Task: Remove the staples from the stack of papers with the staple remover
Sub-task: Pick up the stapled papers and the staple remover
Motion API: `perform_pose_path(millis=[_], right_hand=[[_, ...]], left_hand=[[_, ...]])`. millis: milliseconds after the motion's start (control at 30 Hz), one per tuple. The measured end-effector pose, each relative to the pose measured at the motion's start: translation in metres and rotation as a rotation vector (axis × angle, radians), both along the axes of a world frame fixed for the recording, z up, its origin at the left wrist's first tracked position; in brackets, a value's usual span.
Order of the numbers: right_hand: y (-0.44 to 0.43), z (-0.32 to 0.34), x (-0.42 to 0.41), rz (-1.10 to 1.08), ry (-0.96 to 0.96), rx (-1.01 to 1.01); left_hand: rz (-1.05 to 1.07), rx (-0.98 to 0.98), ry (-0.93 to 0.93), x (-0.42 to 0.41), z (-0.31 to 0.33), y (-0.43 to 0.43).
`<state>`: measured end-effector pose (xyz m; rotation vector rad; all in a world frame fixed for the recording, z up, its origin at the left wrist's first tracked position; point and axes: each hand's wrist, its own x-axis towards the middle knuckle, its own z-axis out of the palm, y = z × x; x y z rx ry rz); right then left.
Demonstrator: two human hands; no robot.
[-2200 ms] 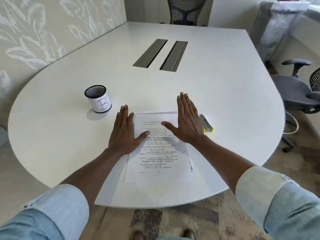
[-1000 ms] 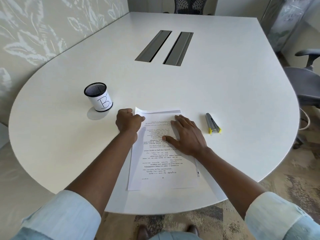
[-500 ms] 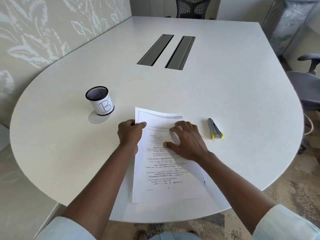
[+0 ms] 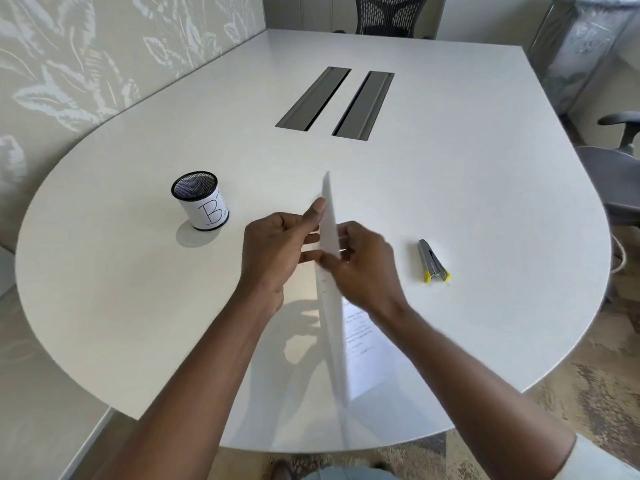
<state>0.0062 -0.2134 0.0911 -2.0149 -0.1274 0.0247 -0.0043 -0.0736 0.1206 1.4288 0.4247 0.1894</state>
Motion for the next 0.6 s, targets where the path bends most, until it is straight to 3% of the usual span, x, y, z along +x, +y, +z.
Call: perform_pose_path(millis=[100,200,300,400,467,600], right_hand=[[-0.017,0.031,0.001,-0.045,0.064,0.243],[-0.037,0.065,-0.001,0.075,0.288,0.644],[-0.057,0.080,0.003,0.241,0.451,0.882],[-0.068,0.073,0.014,0.246,0.466,0.872],[-0.072,0.056,0.025,0.203,0.445,0.812],[-0.078,0.006,0.043,0.095,0.410,0.502]], left_hand=[[0.110,0.132,0.004,-0.004,-0.004,0.007],[0.131,0.217,0.082,-0.004,-0.017,0.022],[0.012,0.002,0.101,-0.010,-0.025,0.030],[-0.202,-0.356,0.060,-0.027,-0.023,0.033],[-0.212,-0.460,0.099,-0.037,-0.022,0.032],[-0.010,-0.147,0.122,-0.040,-0.048,0.040]])
